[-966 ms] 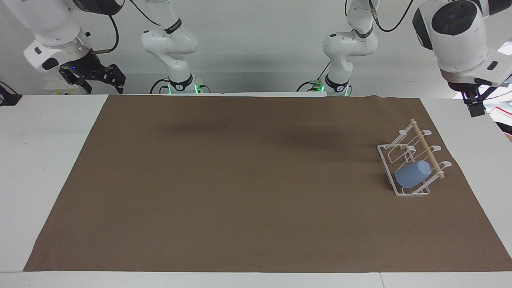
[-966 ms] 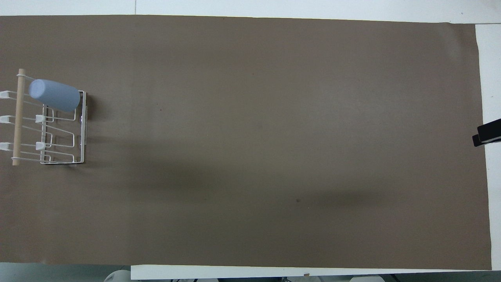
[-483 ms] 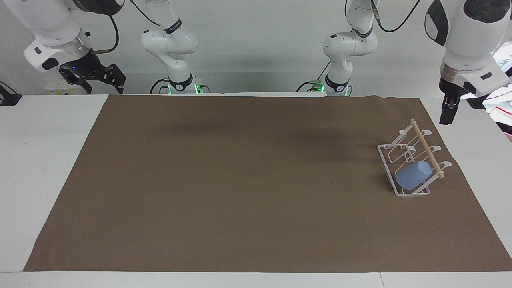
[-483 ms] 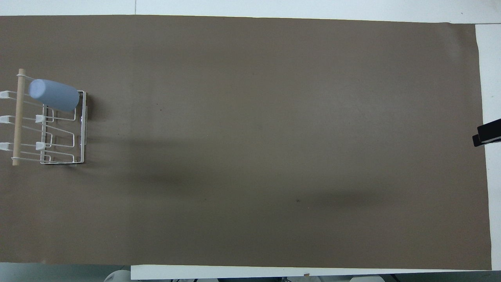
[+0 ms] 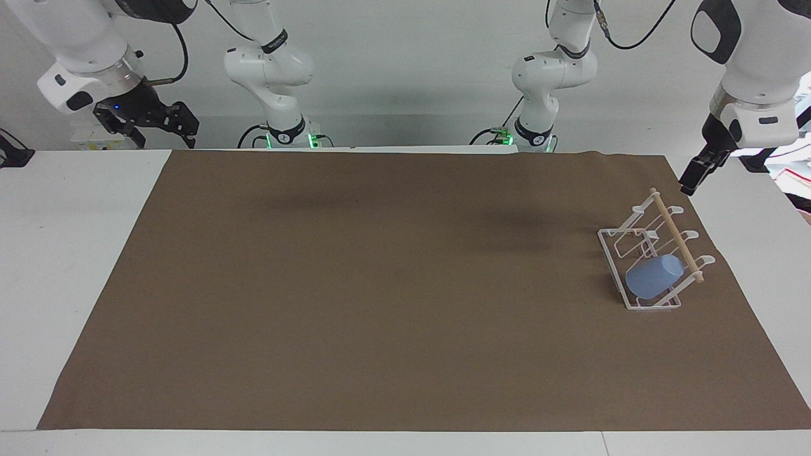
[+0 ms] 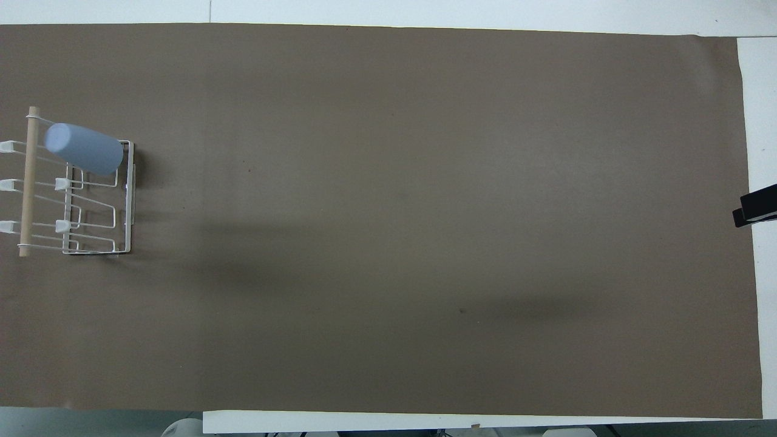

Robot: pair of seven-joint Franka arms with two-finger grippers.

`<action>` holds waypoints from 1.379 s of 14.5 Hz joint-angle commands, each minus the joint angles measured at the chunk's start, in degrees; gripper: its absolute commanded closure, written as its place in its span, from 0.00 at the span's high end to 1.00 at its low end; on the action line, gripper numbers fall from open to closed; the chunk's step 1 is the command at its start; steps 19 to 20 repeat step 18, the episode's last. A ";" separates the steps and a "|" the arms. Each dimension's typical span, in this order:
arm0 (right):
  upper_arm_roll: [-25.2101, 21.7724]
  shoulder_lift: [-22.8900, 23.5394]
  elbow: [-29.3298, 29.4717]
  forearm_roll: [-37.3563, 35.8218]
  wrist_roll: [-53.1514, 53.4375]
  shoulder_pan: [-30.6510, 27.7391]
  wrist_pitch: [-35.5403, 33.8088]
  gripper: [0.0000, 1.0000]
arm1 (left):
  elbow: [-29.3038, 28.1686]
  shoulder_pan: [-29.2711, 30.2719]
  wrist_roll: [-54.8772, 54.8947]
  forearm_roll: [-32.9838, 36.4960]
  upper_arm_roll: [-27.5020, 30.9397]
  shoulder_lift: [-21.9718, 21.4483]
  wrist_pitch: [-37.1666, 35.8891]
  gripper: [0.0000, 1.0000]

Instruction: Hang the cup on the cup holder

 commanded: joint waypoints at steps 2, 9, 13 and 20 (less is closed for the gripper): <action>-0.13 -1.23 -1.37 0.12 0.60 0.13 -0.18 0.99 | 1.10 -1.84 14.56 -2.65 -1.73 -0.79 -3.77 1.00; -0.13 -1.23 -1.37 0.12 0.60 0.13 -0.18 0.99 | 1.81 -4.22 24.97 -11.71 -3.49 -0.44 -6.14 1.00; -0.13 -1.23 -1.37 0.12 0.60 0.13 -0.18 0.99 | 5.30 -3.87 24.97 -12.32 -3.31 0.35 -9.74 1.00; -0.04 -1.23 -1.37 0.12 0.60 0.13 -0.18 0.99 | 7.70 -3.95 24.98 -11.97 -3.40 2.81 -10.81 1.00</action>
